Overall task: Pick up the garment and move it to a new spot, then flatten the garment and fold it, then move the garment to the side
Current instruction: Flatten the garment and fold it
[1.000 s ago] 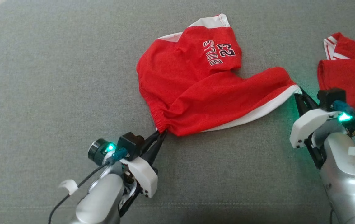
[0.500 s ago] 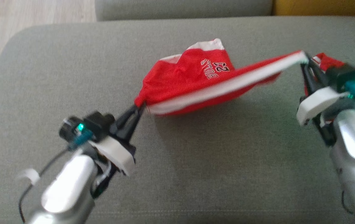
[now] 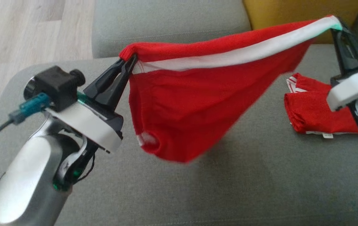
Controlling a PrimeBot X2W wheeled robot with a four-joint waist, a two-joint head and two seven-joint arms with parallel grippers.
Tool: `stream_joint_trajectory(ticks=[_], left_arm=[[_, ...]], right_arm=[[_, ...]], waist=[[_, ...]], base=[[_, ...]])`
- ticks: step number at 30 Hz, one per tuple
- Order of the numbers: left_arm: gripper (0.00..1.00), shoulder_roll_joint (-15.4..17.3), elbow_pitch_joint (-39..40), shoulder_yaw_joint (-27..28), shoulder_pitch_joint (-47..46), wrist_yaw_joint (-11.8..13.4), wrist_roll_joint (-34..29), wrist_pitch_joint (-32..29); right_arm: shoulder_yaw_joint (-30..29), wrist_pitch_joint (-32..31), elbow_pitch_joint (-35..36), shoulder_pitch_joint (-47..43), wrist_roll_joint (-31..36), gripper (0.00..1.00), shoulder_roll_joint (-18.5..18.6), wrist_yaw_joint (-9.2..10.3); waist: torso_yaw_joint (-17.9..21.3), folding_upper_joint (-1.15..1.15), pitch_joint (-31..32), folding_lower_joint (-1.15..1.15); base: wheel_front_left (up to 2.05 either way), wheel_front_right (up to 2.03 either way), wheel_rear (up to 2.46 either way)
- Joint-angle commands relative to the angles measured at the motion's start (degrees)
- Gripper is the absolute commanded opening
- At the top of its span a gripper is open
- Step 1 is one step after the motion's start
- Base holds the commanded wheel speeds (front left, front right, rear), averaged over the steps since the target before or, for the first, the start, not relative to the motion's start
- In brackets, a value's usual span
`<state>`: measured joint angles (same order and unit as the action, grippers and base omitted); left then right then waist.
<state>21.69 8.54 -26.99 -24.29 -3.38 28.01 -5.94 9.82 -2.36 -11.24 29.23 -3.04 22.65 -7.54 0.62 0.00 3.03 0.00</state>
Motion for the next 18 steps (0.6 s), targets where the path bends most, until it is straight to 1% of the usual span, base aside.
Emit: stream_joint_trajectory(ticks=[1, 3, 5, 7, 9, 11, 14, 16, 18], left_arm=[[0.0, 2.27, 4.85, 3.67, -1.78, 1.32, 1.56, -2.76], [0.0, 2.98, 8.38, 4.42, -2.02, 2.39, 2.8, -6.12], [0.0, 3.92, 10.22, 4.92, -3.08, 2.86, 3.48, -9.01], [0.0, 4.9, 10.24, 5.18, -5.15, 2.75, 3.27, -11.03], [0.0, 4.51, 8.45, 5.62, -7.68, 2.51, 4.67, -12.55], [0.0, 4.62, 5.34, 5.81, -11.43, 1.65, 5.14, -13.93], [0.0, 4.11, -1.15, 6.67, -19.69, 0.5, 5.1, -14.54], [0.0, 3.44, -6.21, 7.25, -26.21, -0.02, 4.22, -13.73], [0.0, 2.65, -11.77, 7.81, -32.84, -0.43, 2.95, -11.86]], right_arm=[[-0.59, -2.89, 5.42, -0.62, -0.59, 0.0, 1.37, 0.05], [-1.48, -6.33, 10.01, -2.09, -0.95, 0.0, 2.09, 0.05], [-2.12, -9.31, 13.43, -2.68, -1.78, 0.0, 2.56, 0.05], [-1.68, -12.23, 15.41, -2.18, -2.28, 0.0, 3.57, 0.05], [-0.31, -14.4, 15.97, -0.01, -3.75, 0.0, 4.1, 0.05], [2.01, -16.03, 15.2, 4.0, -5.17, 0.0, 5.18, 0.05], [5.17, -16.89, 11.87, 13.51, -7.59, 0.0, 6.1, 0.05], [7.26, -16.2, 8.36, 21.11, -8.19, 0.0, 6.44, 0.05], [8.73, -14.27, 3.72, 29.01, -7.98, 0.0, 5.91, 0.05]], waist=[[0.43, 0.0, 0.34, 0.0], [0.56, 0.0, 0.27, 0.0], [0.59, 0.0, -0.1, 0.0], [0.61, 0.0, -1.04, 0.0], [0.8, 0.0, -2.46, 0.0], [1.02, 0.0, -5.11, 0.0], [1.22, 0.0, -11.06, 0.0], [1.27, 0.0, -15.37, 0.0], [1.29, 0.0, -19.24, 0.0]], base=[[0.0, 0.0, 0.0], [0.0, 0.0, 0.0], [0.0, 0.0, 0.0], [0.0, 0.0, 0.0], [0.0, 0.0, 0.0], [0.0, 0.0, 0.0], [0.0, 0.0, 0.0], [0.0, 0.0, 0.0], [0.0, 0.0, 0.0]])
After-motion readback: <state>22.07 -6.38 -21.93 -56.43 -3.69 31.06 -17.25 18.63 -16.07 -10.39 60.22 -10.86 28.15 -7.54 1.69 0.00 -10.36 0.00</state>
